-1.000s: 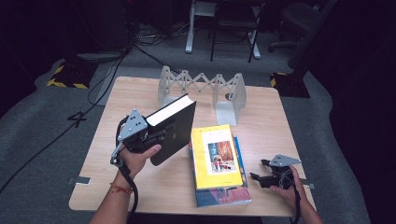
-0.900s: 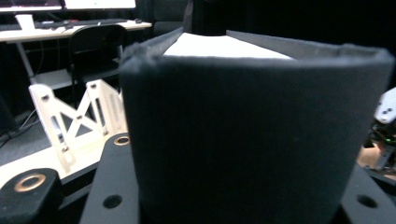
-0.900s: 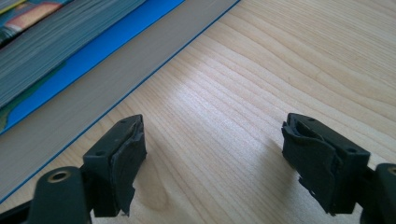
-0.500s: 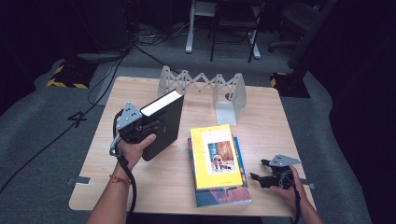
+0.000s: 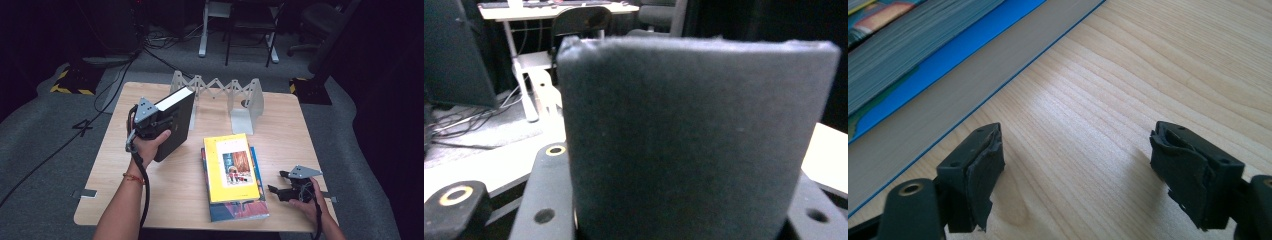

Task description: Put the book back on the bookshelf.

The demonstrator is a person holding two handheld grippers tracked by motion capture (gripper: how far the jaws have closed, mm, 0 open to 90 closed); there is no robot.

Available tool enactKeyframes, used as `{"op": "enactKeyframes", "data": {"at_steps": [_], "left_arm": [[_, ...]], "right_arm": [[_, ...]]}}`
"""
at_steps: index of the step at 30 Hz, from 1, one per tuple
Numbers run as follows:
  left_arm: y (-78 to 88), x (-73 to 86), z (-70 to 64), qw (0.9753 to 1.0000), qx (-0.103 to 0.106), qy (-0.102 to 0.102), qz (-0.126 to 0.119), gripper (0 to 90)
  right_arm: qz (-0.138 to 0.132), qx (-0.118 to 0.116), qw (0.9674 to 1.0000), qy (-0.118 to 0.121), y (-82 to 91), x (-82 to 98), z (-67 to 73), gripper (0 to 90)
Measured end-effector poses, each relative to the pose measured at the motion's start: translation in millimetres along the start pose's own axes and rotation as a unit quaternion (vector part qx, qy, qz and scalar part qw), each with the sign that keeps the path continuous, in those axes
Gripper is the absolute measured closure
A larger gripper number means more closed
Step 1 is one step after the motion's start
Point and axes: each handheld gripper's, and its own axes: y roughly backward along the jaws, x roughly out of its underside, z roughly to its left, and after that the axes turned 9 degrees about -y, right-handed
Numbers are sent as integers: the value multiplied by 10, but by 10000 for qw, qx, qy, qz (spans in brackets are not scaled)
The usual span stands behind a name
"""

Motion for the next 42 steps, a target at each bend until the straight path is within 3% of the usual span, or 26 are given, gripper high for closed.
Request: {"op": "enactKeyframes", "data": {"at_steps": [5, 16, 21, 26, 38, 40, 42], "left_arm": [[-178, -25, 82, 9998, -52, 169, 43, 528], [-415, -66, 206, 9995, -268, 32, 191, 528], [-511, -89, 216, 9992, -335, 74, 193, 527], [-629, -107, 198, 9987, -427, -8, 292, 527], [-780, -144, 321, 9968, -725, 259, 192, 526], [-842, -140, 354, 9955, -854, 387, 160, 526], [-895, -151, 362, 9948, -921, 388, 201, 526]], "right_arm": [[-1, -1, 10000, 1, 0, 0, 0, 216], [-5, -10, 10000, 7, 2, 3, 1, 215], [1, -16, 10000, 16, 3, 3, -2, 214], [1, -16, 10000, 15, 3, 3, -1, 214], [9, -51, 10000, 43, 1, 0, -8, 212], [12, -51, 10000, 42, 0, -1, -8, 210], [11, -51, 10000, 42, -1, -2, -8, 210]]}}
